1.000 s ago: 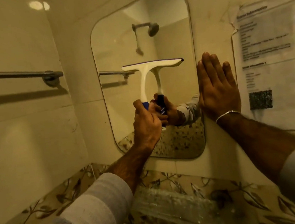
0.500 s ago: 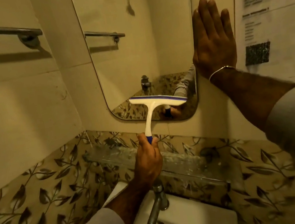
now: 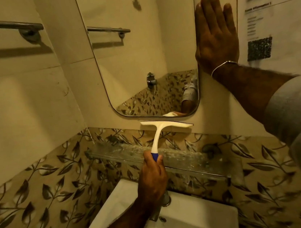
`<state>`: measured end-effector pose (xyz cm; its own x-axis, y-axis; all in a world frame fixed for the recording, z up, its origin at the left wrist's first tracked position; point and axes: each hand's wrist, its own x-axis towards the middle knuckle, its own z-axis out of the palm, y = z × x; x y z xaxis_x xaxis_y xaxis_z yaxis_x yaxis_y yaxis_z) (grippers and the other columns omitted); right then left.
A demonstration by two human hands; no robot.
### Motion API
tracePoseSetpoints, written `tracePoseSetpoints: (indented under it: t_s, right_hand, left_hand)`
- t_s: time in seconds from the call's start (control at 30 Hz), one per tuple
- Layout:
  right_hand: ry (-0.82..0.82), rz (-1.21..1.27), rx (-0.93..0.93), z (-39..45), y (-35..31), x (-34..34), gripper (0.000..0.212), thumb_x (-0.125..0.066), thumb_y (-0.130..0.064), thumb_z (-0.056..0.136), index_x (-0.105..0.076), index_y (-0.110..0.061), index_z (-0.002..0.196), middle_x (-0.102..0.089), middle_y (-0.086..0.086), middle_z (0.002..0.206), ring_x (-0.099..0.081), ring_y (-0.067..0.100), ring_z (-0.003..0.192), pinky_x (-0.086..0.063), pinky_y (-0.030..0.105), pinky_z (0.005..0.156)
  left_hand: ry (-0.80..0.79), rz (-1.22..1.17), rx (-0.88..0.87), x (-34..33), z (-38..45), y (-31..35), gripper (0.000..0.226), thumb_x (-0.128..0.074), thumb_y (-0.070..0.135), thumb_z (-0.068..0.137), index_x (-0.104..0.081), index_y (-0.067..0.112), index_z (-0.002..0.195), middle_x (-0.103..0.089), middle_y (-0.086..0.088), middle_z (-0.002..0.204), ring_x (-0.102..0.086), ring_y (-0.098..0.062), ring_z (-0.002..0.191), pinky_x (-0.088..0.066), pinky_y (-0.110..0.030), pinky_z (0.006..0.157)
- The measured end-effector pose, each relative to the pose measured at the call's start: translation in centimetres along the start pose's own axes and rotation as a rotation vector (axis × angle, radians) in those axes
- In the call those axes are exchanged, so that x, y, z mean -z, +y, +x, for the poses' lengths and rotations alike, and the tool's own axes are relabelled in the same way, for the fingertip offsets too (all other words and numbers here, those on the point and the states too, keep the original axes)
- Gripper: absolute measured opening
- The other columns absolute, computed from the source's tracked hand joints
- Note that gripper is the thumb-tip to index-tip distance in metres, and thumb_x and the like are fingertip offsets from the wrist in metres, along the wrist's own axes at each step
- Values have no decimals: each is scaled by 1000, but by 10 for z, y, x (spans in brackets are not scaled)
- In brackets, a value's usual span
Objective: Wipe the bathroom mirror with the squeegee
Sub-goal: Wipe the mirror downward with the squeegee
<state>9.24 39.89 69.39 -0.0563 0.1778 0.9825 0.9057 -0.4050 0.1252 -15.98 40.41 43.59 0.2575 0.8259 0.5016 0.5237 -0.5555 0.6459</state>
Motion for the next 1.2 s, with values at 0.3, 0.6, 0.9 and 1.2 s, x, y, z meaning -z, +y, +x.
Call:
tracePoseSetpoints:
  t_s: [0.3, 0.6, 0.9, 1.2]
  right_hand:
    - [-14, 65, 6, 3, 3, 2, 87, -54, 3, 77, -21, -1, 157, -13, 18, 165, -11, 33, 154, -10, 50, 124]
    - [-61, 68, 12, 2, -1, 10, 61, -11, -29, 103, -28, 1, 153, -19, 20, 163, -18, 35, 152, -13, 49, 122]
    - [-38, 14, 8, 1, 2, -2, 70, -42, -15, 87, -29, -1, 154, -18, 18, 164, -17, 33, 153, -13, 50, 123]
    - [-14, -11, 28, 0, 1, -1, 65, -37, -21, 93, -27, 0, 154, -19, 19, 164, -16, 32, 153, -1, 44, 125]
  left_hand:
    - [202, -201, -81, 34, 55, 44, 16, -41, 31, 97, -41, 18, 105, -51, 1, 66, -50, -11, 50, -43, -17, 46]
    - [453, -348, -399, 123, 190, 193, 15, -40, 35, 99, -33, 22, 105, -52, 0, 66, -48, -8, 45, -37, -14, 38]
    - [491, -387, -414, 141, 250, 273, 28, -39, 35, 102, -34, 10, 114, -50, 6, 70, -49, -5, 50, -38, -11, 39]
    - [387, -405, -350, 91, 244, 237, 27, -38, 46, 98, -27, 25, 111, -63, -10, 93, -67, -23, 68, -60, -43, 52]
